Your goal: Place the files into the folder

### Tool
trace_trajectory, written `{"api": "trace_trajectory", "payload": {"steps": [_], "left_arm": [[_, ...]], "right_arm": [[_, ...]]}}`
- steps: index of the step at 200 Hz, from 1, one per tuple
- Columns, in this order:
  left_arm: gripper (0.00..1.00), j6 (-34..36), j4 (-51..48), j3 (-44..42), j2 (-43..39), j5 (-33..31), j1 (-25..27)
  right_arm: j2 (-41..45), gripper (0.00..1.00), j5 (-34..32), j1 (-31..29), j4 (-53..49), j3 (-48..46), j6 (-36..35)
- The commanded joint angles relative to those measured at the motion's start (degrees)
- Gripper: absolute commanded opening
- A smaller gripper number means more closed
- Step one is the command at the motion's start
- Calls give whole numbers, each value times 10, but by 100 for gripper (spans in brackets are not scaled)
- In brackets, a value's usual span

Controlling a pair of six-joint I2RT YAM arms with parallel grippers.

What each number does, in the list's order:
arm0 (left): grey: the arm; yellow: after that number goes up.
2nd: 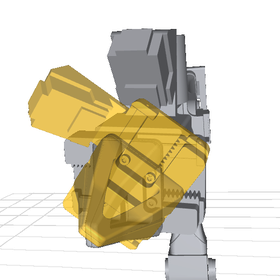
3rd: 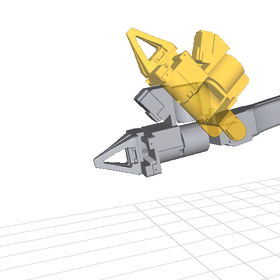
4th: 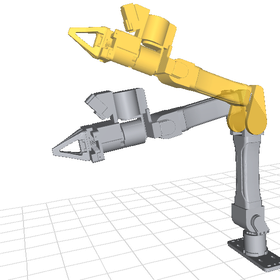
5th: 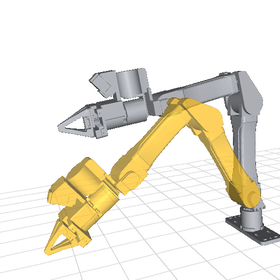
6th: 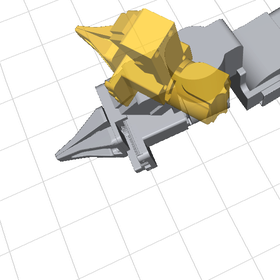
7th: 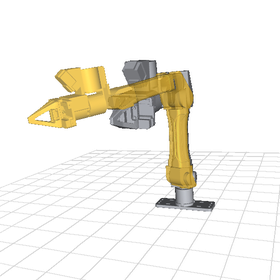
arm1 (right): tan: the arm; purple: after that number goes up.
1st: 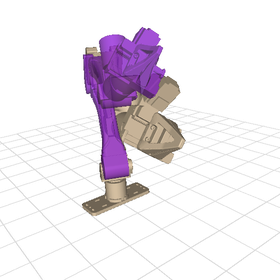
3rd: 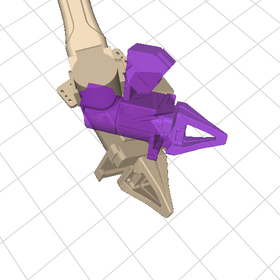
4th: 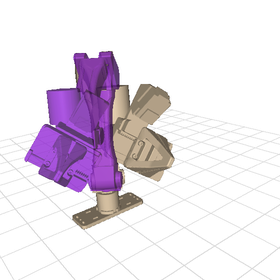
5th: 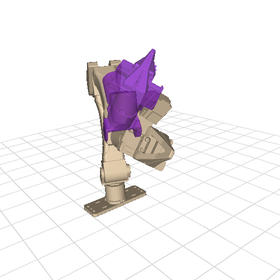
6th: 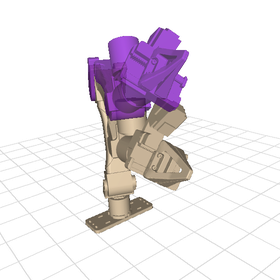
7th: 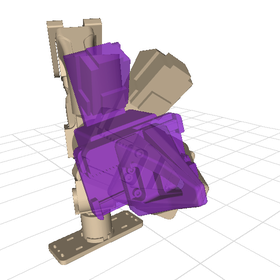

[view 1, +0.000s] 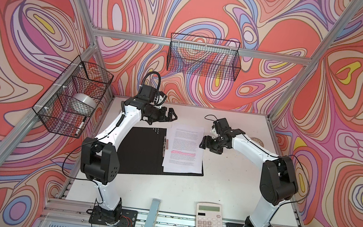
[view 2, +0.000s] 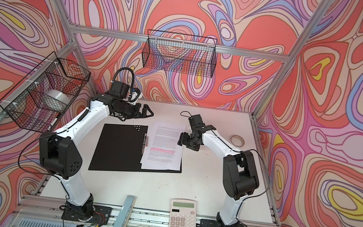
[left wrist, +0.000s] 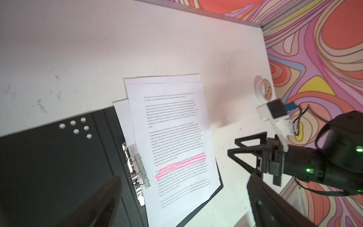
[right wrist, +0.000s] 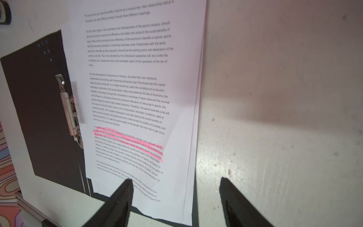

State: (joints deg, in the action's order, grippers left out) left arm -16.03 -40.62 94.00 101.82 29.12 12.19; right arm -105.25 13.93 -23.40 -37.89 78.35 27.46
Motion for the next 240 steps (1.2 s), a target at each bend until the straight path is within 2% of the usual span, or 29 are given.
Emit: {"api": "trace_trajectory", "payload": {"steps": [1,46,80,107,151,177,240], "left_arm": [[100,22,29,-34,15,-23,10],[100,2,58,-56,57,-74,14],[100,-14,172,-150,21,-99,13],[100,-37,191,-174,24,-107,13],[100,-58,209,-178,56,-70,12],[100,-66,185,-160,87,-50,11],[100,-80,170,-173,97,-42,6]], "right_arm": [[-37,73,-9,15,59,20,-9],[-113,73,53,72,107,63,9],[-164,75,86,81,118,110,-15],[-206,74,105,81,112,149,-27],[-241,74,113,81,108,181,-35],[-263,74,126,81,92,204,-50],[-295,74,140,80,68,248,-72]]}}
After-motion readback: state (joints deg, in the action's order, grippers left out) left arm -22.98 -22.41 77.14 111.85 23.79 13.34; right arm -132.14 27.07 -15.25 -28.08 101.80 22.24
